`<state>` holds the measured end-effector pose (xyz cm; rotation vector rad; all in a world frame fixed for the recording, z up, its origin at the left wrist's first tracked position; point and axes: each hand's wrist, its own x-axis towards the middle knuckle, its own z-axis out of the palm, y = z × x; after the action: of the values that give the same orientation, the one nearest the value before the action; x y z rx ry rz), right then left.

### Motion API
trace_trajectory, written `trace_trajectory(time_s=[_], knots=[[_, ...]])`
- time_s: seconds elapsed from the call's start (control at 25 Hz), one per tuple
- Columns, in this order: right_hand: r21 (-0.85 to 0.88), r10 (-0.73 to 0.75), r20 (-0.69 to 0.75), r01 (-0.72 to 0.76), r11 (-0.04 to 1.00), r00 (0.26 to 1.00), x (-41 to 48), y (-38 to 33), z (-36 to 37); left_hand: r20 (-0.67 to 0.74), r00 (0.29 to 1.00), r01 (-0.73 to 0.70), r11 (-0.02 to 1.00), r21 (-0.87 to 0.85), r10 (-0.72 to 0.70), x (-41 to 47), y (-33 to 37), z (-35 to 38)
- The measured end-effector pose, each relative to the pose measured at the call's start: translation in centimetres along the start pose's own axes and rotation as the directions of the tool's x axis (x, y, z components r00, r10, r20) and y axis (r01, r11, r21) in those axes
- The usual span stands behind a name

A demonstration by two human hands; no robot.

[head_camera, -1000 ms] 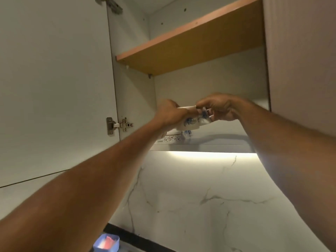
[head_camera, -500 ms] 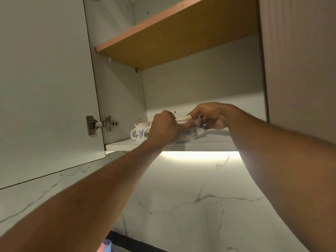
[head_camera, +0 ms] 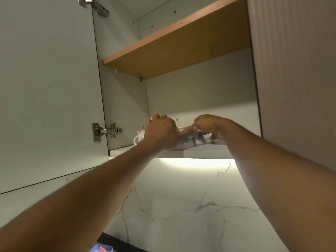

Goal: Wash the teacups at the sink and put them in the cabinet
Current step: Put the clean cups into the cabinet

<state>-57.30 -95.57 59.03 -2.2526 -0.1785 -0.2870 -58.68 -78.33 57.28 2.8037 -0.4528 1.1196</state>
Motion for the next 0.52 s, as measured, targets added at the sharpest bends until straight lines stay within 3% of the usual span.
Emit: trace_trajectory(time_s=[0.12,0.2,0.32,0.52], knots=[[-0.174,-0.123,-0.139,0.099,0.980,0.983,-0.1,0.1,0.3,0.259,0.958,-0.029,0.944,-0.330,0.120,0.9,-0.7,-3.1],[-0.176,-0.189,-0.169,0.159,0.971,0.967,0.3,0.3,0.5,0.344,0.923,-0.040,0.934,-0.355,0.171,1.5,-0.6,-4.3],[-0.223,-0.211,-0.173,0.170,0.960,0.962,0.8,0.4,0.8,0.281,0.939,-0.132,0.962,-0.240,0.199,2.1,-0.2,-4.1],[-0.312,-0.251,-0.198,0.182,0.932,0.948,1.5,1.2,1.4,0.212,0.956,-0.145,0.955,-0.260,0.203,3.2,-0.4,-2.0]])
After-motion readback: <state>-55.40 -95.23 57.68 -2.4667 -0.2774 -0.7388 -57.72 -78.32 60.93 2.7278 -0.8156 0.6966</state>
